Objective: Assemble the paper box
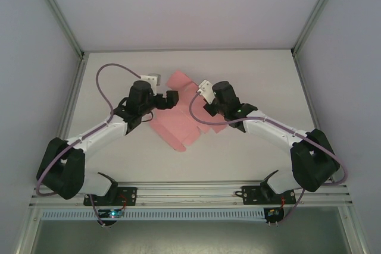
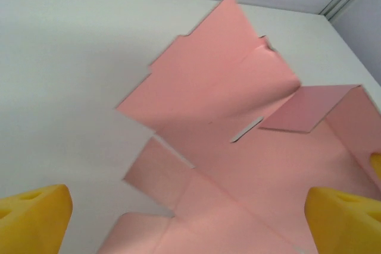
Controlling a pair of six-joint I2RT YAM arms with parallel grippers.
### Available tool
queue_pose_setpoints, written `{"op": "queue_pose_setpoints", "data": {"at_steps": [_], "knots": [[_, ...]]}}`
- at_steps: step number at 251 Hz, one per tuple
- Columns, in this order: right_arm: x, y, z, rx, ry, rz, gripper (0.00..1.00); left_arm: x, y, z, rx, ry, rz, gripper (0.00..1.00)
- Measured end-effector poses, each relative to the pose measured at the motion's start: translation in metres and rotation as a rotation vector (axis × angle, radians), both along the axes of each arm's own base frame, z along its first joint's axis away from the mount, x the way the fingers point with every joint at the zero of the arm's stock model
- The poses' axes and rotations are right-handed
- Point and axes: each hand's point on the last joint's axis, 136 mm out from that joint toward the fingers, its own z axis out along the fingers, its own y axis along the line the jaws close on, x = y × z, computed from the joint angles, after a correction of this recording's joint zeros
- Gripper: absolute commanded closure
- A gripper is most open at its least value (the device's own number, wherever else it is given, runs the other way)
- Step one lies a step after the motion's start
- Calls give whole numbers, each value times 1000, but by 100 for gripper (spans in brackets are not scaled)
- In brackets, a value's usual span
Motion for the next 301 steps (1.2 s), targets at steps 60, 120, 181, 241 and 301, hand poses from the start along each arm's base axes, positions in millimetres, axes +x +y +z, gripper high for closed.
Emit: {"op": "queue_pose_setpoints", "data": {"at_steps": [60,120,181,241,301], "knots": [[-2,-3,-7,-1,15,29,100,-3,38,-39,-112,148,0,0],[-6,-3,-4,29,10,53,100,2,21,-57,-255,218,-115,16],[-10,-1,8,74,-5,81,100,5,1,-60,-349,216,-234,31],[-14,2,14,100,-11,104,100,13,-10,-52,-420,157,-299,46],[-13,-1,15,104,-9,92,100,18,-15,-39,-458,92,-336,76]]}}
